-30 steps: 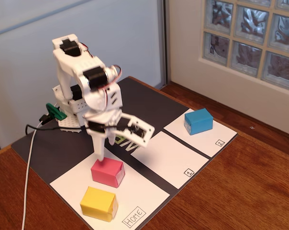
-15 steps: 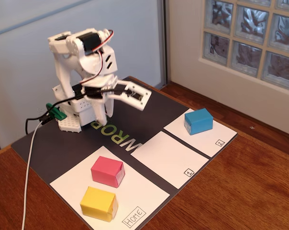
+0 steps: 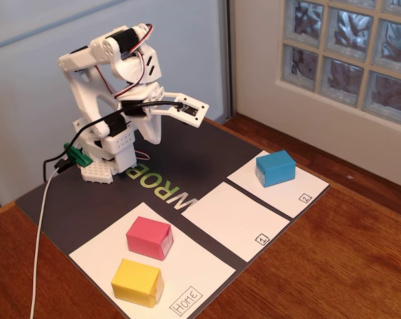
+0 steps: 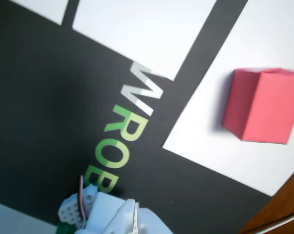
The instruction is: Move box red to home
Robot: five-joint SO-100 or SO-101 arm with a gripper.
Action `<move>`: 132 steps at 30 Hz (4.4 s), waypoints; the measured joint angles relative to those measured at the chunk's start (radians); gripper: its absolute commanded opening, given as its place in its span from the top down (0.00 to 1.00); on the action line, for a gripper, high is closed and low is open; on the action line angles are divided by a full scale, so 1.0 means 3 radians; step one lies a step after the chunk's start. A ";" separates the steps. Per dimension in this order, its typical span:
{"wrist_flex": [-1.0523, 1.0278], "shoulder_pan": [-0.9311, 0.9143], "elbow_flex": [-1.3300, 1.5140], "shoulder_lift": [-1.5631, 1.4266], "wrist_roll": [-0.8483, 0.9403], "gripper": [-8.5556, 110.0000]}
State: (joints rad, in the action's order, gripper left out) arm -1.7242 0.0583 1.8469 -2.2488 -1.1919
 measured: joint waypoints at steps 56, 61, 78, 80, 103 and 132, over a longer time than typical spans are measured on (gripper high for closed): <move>0.1084 -0.0302 0.3835 -0.3359 -0.0798 0.93; 0.1079 -0.0281 0.3912 -0.3462 -0.0818 0.93; 0.1084 -0.0281 0.3993 -0.3462 -0.1038 0.93; 0.1084 -0.0281 0.3993 -0.3462 -0.1038 0.93; 0.1084 -0.0281 0.3993 -0.3462 -0.1043 0.93; 0.1084 -0.0281 0.3993 -0.3462 -0.1043 0.93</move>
State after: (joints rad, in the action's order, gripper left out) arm -1.3990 -0.0261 3.0450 -3.2873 -1.5048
